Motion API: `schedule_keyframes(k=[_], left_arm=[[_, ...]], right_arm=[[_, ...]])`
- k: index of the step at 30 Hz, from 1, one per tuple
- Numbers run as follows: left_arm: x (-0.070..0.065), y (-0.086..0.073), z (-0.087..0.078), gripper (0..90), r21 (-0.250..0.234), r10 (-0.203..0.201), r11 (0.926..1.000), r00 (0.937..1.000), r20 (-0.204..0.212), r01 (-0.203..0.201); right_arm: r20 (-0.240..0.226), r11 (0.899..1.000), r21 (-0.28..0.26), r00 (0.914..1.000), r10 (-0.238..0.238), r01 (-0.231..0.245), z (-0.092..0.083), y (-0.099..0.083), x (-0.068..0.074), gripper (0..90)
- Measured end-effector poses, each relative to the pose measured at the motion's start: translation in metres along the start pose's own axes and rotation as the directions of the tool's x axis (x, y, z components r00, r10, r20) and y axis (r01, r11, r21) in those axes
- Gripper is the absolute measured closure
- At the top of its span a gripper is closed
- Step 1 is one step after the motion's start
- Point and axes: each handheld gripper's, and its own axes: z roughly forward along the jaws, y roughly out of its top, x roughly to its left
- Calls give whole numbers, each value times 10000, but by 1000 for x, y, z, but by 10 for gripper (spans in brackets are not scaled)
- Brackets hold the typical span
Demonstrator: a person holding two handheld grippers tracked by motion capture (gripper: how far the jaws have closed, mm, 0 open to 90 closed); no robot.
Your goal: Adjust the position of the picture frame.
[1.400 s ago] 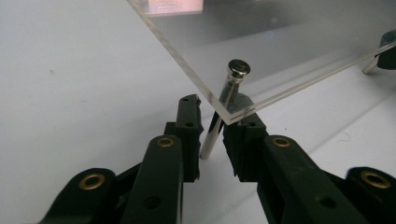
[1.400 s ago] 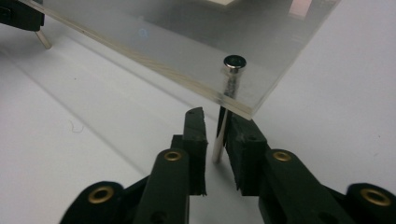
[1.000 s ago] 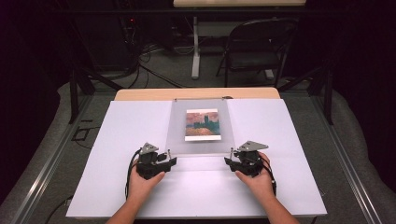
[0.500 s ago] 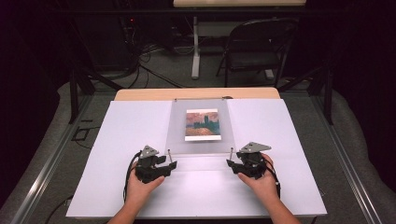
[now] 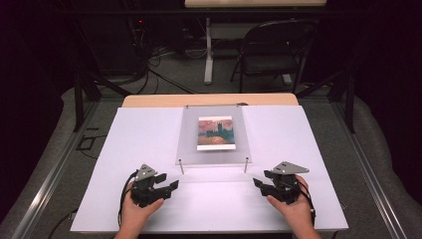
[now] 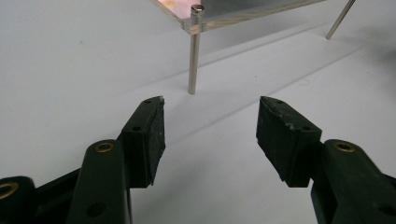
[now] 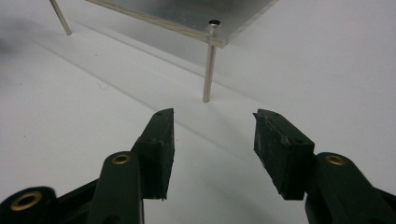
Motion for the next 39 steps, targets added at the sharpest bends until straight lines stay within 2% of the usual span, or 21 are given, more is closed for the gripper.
schedule_keyframes(k=[3, 6, 8, 10, 14, 16, 20, 23, 27, 34, 39], left_arm=[[2, 0, -7, 418, -279, 45, 9996, 9997, -224, -51], [6, 1, -9, 410, -407, 4, 9992, 9998, -222, -13], [9, 1, -9, 407, -495, -80, 9987, 9998, -183, 71], [11, 0, -9, 408, -427, -116, 9990, 9993, -354, 100], [13, 3, -10, 400, -398, -545, 9978, 9982, -263, 534], [15, 7, -11, 400, -386, -598, 9975, 9979, -237, 589], [19, 17, -11, 433, -315, -677, 9973, 9975, -212, 670], [25, 26, -9, 470, -215, -519, 9985, 9982, -316, 513], [31, 39, -7, 502, -318, -372, 9989, 9982, -478, 357], [36, 64, 0, 507, -356, -175, 9993, 9970, -758, 149], [42, 80, 10, 472, -276, -226, 9994, 9973, -704, 207]], right_arm=[[77, 9996, -175, 9997, 219, -218, -7, -3, -4, 469], [153, 9989, -306, 9992, 371, -366, -9, -1, -7, 453], [308, 9990, -369, 9991, 277, -266, -7, 0, -7, 440], [293, 9997, -161, 9994, 200, -195, -6, 0, -8, 434], [149, 9991, 255, 9993, 337, -341, 0, 1, -7, 421], [-42, 9984, 373, 9991, 425, -423, 1, 2, -7, 432], [-279, 9973, 574, 9984, 484, -467, 4, 8, -10, 433], [-398, 9965, 690, 9980, 495, -467, 5, 16, -13, 453], [-260, 9978, 664, 9996, 94, -77, 8, 32, -16, 450], [12, 9996, 263, 10000, -30, 30, 25, 58, -25, 389], [-12, 9993, 385, 10000, 15, -14, 41, 72, -32, 381]])
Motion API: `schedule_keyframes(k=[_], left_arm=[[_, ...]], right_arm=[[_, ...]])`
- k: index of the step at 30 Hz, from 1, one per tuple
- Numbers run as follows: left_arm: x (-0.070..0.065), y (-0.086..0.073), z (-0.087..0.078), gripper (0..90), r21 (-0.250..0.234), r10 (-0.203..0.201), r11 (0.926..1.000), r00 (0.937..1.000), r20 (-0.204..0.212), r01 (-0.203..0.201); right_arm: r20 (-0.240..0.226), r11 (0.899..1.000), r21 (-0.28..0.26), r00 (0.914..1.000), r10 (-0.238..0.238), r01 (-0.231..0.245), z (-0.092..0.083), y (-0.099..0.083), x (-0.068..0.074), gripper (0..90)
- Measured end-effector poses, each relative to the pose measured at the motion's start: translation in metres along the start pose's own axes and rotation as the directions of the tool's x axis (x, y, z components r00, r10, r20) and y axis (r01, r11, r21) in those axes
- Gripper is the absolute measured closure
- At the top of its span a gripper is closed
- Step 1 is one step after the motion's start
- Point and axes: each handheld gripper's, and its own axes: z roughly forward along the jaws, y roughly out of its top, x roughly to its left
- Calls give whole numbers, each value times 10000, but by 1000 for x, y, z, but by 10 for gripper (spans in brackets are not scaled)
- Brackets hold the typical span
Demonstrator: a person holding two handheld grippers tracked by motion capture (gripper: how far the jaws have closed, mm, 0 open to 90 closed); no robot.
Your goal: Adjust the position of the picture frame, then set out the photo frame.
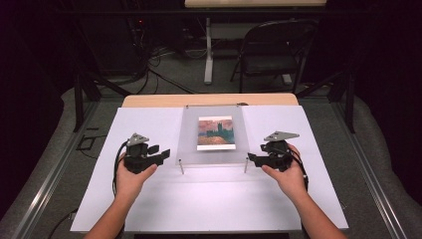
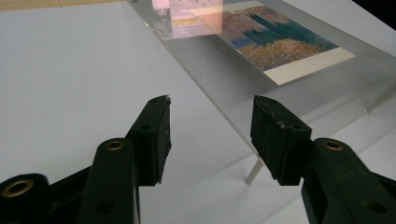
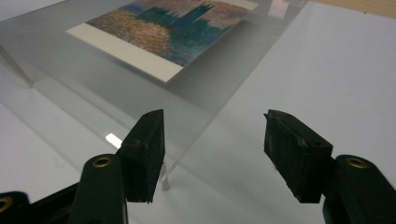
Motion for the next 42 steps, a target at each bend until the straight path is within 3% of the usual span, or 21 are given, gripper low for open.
schedule_keyframes(k=[10, 13, 22, 27, 34, 39, 42], left_arm=[[15, 29, 26, 454, 261, -506, 9984, 9987, 8, 505], [18, 37, 35, 455, 261, -461, 9986, 9988, -159, 465], [25, 62, 58, 453, 305, -772, 9965, 9970, -25, 773], [21, 72, 73, 433, 335, -701, 9970, 9975, -13, 701], [20, 80, 96, 391, 827, -668, 9942, 9975, -221, 684], [21, 81, 109, 385, 1018, -1173, 9877, 9929, -203, 1188], [22, 79, 117, 392, 1295, -1183, 9843, 9928, -176, 1196]], right_arm=[[444, 9996, -103, 9987, -264, 269, 21, 32, -17, 487], [505, 9996, 20, 9983, -291, 291, 29, 41, -23, 486], [559, 9997, 243, 9984, 55, -69, 50, 60, -37, 478], [520, 9978, -16, 9965, 658, -658, 59, 67, -45, 478], [391, 9961, 138, 9955, 867, -873, 72, 75, -48, 448], [320, 9951, 228, 9949, 960, -967, 84, 76, -50, 400], [166, 9935, 290, 9938, 1096, -1101, 90, 77, -50, 372]])
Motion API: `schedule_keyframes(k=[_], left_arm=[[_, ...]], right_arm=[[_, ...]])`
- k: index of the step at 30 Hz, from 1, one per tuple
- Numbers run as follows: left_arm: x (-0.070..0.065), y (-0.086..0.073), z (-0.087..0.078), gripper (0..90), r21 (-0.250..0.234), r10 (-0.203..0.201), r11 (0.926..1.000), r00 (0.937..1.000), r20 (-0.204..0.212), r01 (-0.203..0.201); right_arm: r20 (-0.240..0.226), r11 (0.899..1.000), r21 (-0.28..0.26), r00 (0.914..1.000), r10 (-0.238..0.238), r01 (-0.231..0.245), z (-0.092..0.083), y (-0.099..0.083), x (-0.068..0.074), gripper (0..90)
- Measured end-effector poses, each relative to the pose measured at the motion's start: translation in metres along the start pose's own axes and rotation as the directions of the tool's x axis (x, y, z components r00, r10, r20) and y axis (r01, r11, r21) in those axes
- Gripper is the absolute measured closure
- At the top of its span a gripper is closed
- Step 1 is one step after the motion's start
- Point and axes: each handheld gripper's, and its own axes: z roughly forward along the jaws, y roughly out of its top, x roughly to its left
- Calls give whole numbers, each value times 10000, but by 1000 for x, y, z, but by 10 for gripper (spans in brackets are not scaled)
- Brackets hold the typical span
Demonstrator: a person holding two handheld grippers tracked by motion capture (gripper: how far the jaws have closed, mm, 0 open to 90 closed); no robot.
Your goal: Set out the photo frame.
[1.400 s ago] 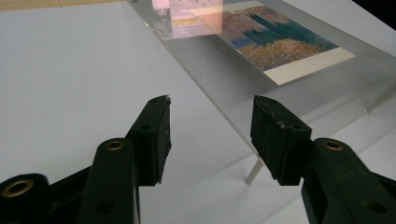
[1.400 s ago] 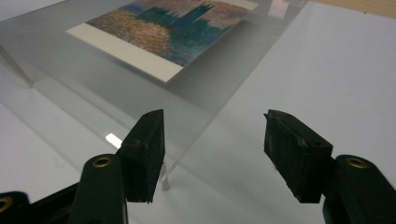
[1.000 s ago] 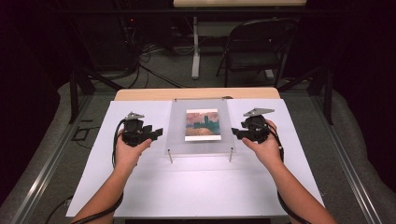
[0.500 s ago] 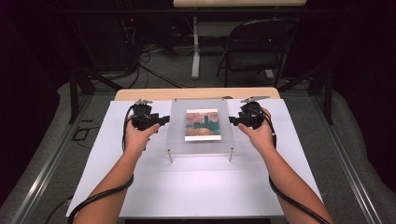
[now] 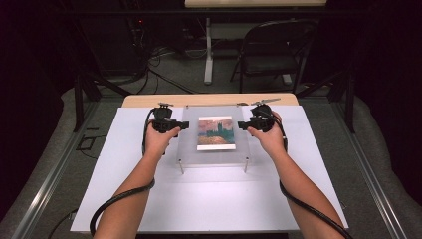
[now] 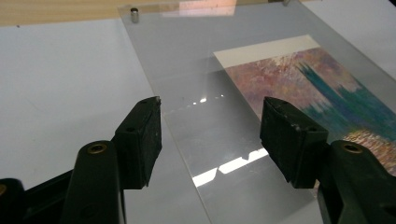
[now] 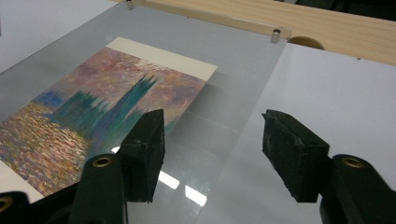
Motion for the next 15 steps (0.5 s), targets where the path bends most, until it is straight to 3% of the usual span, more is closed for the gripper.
schedule_keyframes(k=[8, 15], left_arm=[[9, -5, 14, 382, 197, -258, 9995, 9995, -182, 262], [11, -8, 21, 374, 308, -573, 9979, 9983, -125, 577]], right_arm=[[-53, 9997, 257, 10000, -37, 38, 14, 0, 0, 359], [-304, 9981, 510, 9989, 360, -344, 23, -3, -3, 359]])
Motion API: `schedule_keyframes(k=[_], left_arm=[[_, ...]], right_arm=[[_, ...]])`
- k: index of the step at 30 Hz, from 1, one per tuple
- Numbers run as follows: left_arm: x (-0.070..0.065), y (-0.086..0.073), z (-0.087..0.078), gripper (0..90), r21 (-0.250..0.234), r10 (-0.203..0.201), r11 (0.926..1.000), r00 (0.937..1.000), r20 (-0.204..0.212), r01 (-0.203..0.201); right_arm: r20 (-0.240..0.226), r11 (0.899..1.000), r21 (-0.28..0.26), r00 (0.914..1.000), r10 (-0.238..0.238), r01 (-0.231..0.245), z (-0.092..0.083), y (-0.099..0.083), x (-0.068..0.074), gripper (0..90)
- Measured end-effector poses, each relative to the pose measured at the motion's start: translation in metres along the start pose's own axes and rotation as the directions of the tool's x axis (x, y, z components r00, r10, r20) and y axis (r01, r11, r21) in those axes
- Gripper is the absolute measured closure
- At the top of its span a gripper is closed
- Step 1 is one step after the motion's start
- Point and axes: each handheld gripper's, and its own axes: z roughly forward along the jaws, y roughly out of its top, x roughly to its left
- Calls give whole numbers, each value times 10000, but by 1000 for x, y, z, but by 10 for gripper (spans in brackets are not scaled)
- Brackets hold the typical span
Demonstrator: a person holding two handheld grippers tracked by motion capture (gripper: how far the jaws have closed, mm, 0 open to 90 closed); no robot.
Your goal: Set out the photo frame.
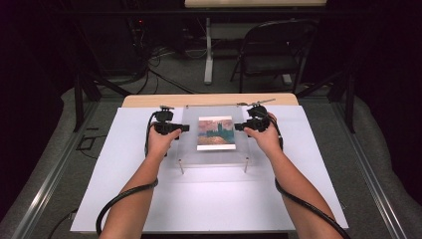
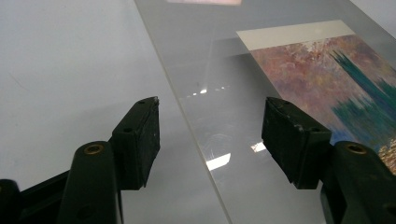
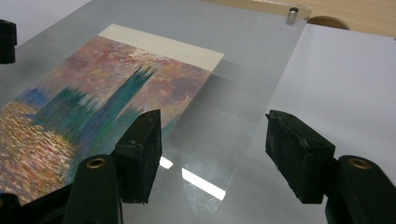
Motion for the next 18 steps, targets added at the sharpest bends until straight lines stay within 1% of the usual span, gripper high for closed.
schedule_keyframes(k=[2, 3, 7, 10, 12, 15, 18], left_arm=[[0, 0, 1, 373, 43, -64, 10000, 9999, 86, 64], [0, 0, 2, 373, 49, -83, 10000, 9999, 143, 82], [-3, 0, 4, 373, 167, -124, 9998, 9991, 403, 117], [-4, -1, 5, 374, 203, -263, 9995, 9979, 596, 251], [-5, -1, 5, 368, 243, -236, 9995, 9981, 566, 223], [-5, -2, 6, 364, 257, -302, 9993, 9979, 576, 287], [-5, -2, 7, 353, 258, -368, 9990, 9975, 603, 353]], right_arm=[[-24, 9999, 46, 9999, 121, -121, 2, 0, 1, 359], [-7, 9999, 125, 9999, 101, -101, 2, 0, 1, 359], [-143, 9997, 155, 9997, 209, -206, 3, 0, 3, 361], [-258, 9994, 238, 9993, 269, -263, 5, 0, 3, 363], [-226, 9994, 289, 9995, 220, -214, 5, 0, 3, 364], [-253, 9983, 422, 9988, 416, -405, 6, -1, 2, 364], [-252, 9978, 529, 9989, 401, -388, 7, -1, 1, 364]])
